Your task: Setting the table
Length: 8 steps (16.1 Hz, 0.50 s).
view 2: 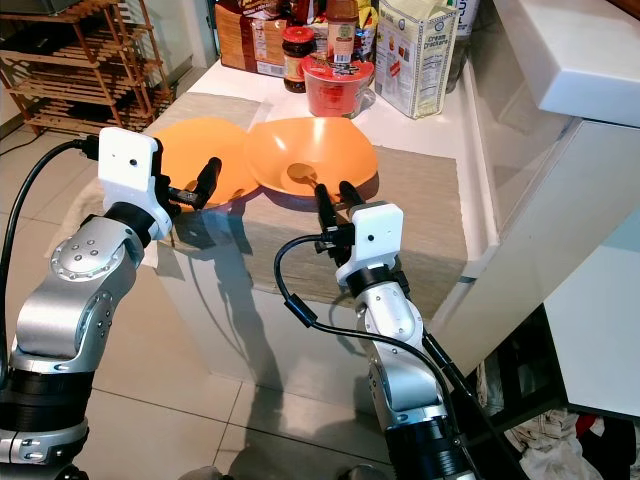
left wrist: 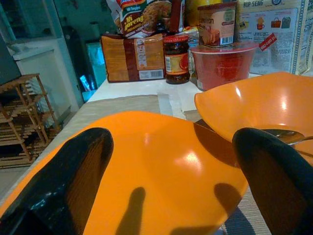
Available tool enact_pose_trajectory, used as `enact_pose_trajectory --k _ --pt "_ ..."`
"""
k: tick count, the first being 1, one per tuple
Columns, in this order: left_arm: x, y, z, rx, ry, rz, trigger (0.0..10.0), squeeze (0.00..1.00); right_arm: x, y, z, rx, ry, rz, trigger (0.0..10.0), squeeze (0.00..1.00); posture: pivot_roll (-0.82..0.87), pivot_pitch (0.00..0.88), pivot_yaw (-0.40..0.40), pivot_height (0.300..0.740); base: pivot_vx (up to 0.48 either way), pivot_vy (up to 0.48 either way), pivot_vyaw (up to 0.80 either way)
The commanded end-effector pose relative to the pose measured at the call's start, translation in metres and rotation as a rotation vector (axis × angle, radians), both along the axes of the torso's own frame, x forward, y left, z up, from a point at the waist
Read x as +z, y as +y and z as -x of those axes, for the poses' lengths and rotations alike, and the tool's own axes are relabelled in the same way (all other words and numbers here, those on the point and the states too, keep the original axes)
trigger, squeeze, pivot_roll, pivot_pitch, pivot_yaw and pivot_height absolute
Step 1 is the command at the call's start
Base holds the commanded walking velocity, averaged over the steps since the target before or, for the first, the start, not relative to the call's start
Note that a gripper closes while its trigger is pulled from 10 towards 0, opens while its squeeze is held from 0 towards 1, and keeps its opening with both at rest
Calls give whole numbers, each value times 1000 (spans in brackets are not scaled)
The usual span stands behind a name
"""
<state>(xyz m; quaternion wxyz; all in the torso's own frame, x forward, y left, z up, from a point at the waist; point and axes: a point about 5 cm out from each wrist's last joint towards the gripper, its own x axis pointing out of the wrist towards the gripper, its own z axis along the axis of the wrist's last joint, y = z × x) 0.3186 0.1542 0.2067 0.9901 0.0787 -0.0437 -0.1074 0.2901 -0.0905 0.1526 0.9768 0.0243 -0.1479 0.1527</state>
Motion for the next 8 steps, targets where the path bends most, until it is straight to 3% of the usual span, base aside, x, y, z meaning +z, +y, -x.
enact_pose_trajectory --k 1,8 --pt "2 -3 -2 -9 -7 -11 10000 0 -2 -6 1 -29 6 -2 0 0 1 44 3 727 0 0 0" --pt "2 -4 -4 -8 -9 -9 10000 0 24 -12 1 -102 -137 25 0 0 -1 45 3 727 0 0 0"
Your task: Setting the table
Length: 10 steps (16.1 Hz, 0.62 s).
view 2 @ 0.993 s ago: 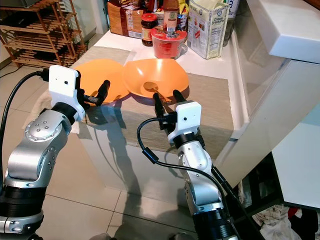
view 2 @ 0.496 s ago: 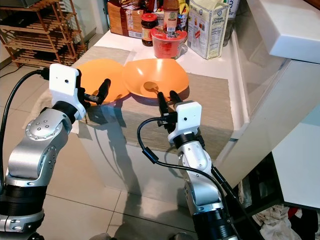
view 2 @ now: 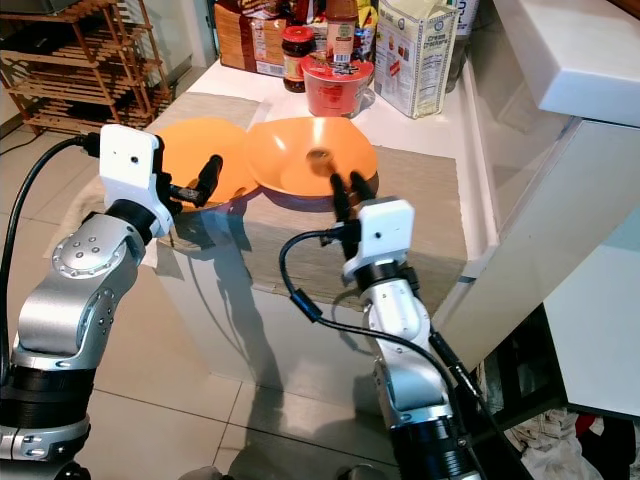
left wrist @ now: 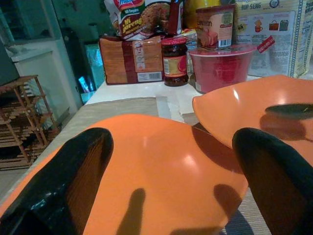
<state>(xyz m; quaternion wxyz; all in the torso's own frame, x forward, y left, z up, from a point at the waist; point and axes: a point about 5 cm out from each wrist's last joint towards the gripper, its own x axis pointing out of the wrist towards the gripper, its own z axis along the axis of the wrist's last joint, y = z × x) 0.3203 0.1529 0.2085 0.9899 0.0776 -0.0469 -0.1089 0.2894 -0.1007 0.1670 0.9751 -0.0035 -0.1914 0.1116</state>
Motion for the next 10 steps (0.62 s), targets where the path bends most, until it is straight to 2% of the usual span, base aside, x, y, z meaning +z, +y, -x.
enact_pose_trajectory --k 1,7,10 --pt "0 -3 -2 -4 -2 -10 10000 0 14 -3 -1 -19 -55 -8 0 0 -2 42 2 727 0 0 0" --pt "-2 -2 -2 -4 -4 0 10000 0 25 -9 0 -44 -107 -3 0 0 -4 35 -1 727 0 0 0" --pt "-9 -2 -1 1 27 68 10000 0 33 -13 3 -61 -147 13 0 0 -7 29 -1 727 0 0 0"
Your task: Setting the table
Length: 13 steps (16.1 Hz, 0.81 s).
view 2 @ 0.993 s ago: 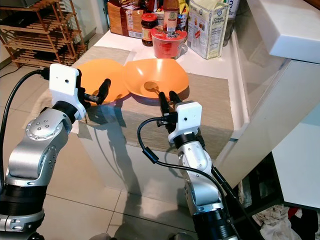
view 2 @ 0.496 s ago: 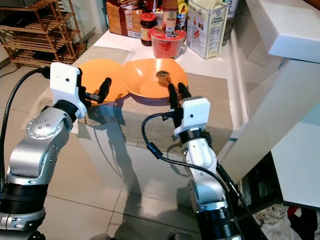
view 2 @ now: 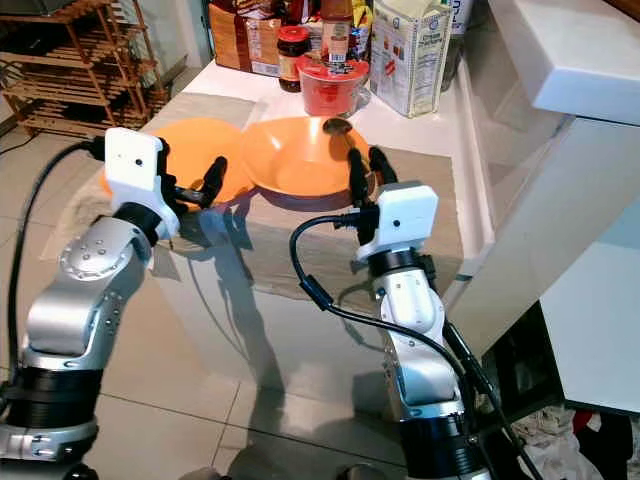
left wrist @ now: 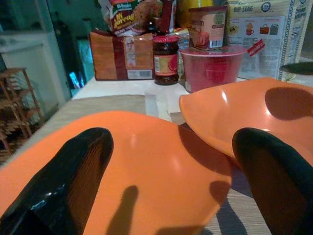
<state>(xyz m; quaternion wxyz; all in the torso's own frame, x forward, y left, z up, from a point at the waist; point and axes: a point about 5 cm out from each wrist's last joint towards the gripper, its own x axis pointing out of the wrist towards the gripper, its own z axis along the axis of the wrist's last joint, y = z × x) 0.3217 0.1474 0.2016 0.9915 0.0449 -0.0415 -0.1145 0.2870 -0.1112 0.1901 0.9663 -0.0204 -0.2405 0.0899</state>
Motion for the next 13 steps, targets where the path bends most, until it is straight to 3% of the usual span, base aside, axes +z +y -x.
enact_pose_trajectory --k 1,4,13 --pt "-4 4 0 15 10 26 10000 0 11 -3 1 -18 -50 4 0 0 -11 26 -3 727 0 0 0" --pt "-2 1 0 16 -15 60 10000 0 7 -6 2 -24 -31 10 0 0 -13 19 -4 727 0 0 0" --pt "2 -5 0 -8 -52 51 10000 0 1 -4 3 -22 -10 10 0 0 -15 20 -5 727 0 0 0"
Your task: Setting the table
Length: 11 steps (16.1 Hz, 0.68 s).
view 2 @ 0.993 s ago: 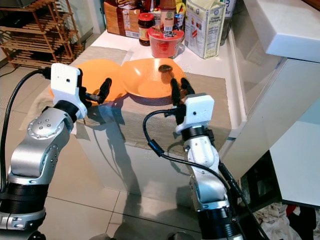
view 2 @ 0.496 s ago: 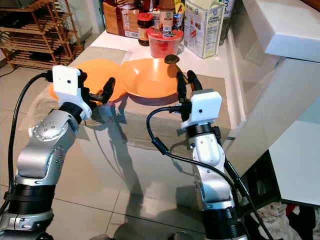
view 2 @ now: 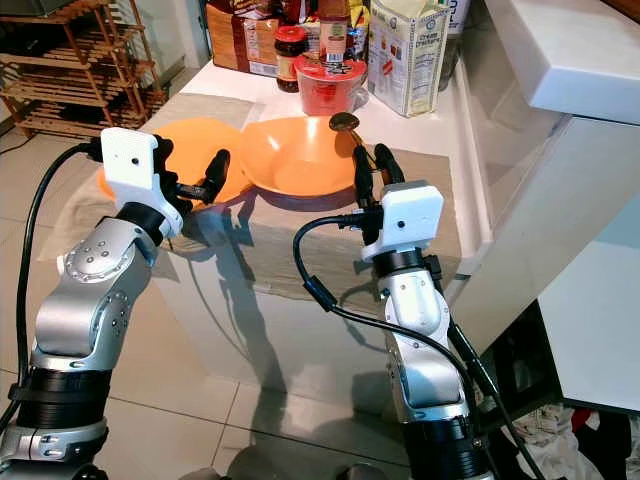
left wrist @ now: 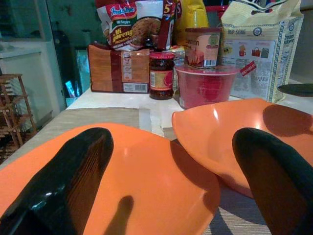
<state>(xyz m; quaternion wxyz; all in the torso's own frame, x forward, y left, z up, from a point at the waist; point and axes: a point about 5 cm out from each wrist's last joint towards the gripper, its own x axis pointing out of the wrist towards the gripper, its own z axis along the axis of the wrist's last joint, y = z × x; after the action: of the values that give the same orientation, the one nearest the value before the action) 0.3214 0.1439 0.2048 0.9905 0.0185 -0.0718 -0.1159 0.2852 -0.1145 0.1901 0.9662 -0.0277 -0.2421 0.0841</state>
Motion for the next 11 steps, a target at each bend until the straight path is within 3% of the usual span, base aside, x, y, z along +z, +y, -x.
enact_pose_trajectory --k 1,5,11 --pt "-1 -2 -1 -3 1 4 10000 0 0 -1 1 -8 -3 0 0 0 -17 20 -6 727 0 0 0" --pt "1 -3 -1 -6 -11 8 10000 0 -1 -1 1 -9 4 -1 0 0 -17 20 -5 727 0 0 0" --pt "3 -5 -2 -22 -17 21 10000 0 -2 -2 0 -13 11 -5 0 0 -19 22 -3 727 -327 0 0"
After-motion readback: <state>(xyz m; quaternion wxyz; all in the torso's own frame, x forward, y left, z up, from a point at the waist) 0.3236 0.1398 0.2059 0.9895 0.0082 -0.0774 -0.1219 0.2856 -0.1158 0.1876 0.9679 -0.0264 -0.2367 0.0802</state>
